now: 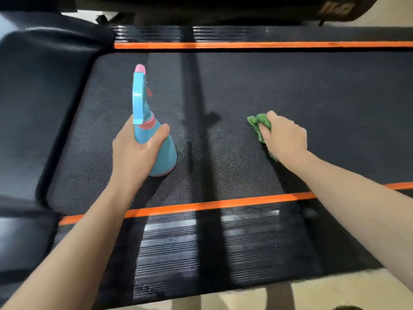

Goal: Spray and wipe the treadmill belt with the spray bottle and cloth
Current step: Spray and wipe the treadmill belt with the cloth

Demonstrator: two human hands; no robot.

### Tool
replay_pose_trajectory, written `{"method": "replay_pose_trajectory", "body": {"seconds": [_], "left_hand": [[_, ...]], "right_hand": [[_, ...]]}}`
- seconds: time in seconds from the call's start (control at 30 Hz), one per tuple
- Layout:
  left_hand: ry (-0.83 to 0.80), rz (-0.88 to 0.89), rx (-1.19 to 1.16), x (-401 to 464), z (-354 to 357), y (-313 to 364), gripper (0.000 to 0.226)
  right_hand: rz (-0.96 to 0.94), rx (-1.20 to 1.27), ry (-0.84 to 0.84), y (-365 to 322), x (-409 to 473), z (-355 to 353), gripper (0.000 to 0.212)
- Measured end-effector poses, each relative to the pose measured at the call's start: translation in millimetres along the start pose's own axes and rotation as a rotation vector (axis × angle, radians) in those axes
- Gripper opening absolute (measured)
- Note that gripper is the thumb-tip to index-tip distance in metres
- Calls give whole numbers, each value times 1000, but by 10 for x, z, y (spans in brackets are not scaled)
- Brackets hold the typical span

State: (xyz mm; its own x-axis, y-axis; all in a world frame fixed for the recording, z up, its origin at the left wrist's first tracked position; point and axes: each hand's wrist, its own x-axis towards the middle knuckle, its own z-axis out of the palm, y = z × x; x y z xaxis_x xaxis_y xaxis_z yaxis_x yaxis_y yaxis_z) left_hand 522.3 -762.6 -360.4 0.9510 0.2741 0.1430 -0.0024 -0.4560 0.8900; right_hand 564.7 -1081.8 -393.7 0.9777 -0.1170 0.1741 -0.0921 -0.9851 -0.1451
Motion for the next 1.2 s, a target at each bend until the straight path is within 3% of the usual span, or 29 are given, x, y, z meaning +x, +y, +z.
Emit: {"method": "replay_pose_trajectory", "body": {"seconds": [0.07,0.2,0.3,0.5,0.6,0.77,0.93,1.03,1.2], "left_hand": [[36,1,-5,-26,44,25,50],[100,-28,-23,-85,103,73,51],[123,-38,-8,-92,137,151,48],[-52,-24,-41,-298,455,406,59],[-87,-13,-48,-526,710,456,57],[47,-53,-98,-673,884,416,63],[164,-109,-122,-799,1002,471,52],[236,-149,-133,-886,1051,515,46],[343,-221,-101,-902,1126,603,55]], "right_hand": [[-53,36,-32,-241,-167,19,27],[-501,215,-311,-822,-769,-107,25],[-696,256,-325,-601,-741,-224,20],[-584,86,-306,728,-621,-297,23],[-640,149,-297,576,-691,-249,22],[-817,277,-390,-71,-709,-131,26],[-828,255,-535,979,-623,-337,24],[-847,205,-506,1323,-588,-369,25],[-952,289,-405,533,-469,-180,35]]}}
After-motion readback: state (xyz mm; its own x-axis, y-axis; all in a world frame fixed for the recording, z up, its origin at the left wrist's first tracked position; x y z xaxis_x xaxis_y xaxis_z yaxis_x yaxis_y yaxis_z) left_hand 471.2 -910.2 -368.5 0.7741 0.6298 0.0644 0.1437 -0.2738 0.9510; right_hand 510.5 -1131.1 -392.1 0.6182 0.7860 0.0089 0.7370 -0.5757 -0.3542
